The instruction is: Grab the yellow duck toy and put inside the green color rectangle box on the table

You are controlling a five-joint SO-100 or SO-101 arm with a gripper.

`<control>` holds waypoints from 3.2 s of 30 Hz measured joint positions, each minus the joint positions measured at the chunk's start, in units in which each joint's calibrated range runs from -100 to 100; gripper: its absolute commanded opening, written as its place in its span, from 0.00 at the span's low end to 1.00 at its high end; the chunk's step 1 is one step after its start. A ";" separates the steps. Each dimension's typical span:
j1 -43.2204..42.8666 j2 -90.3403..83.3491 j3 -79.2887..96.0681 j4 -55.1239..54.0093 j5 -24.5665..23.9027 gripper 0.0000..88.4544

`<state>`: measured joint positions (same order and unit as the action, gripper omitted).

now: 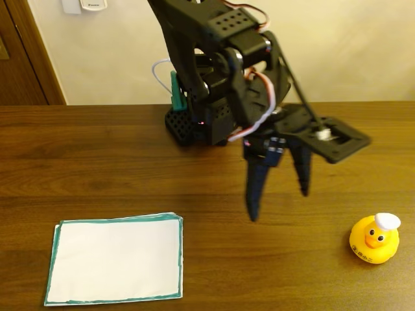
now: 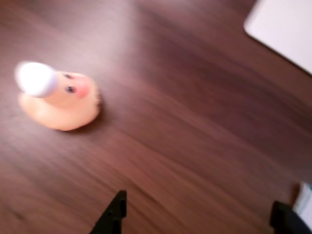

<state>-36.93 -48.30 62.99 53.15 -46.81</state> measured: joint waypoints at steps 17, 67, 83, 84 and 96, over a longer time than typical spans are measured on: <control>-15.86 31.44 0.10 -37.48 -1.03 0.57; -22.84 60.68 -9.40 -61.30 -7.57 0.55; -18.94 62.04 0.20 -76.53 -9.62 0.01; -18.76 62.04 0.40 -76.43 -9.77 0.01; -21.57 59.63 2.87 -76.04 -9.13 0.55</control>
<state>-58.50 11.33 65.86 -22.89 -55.95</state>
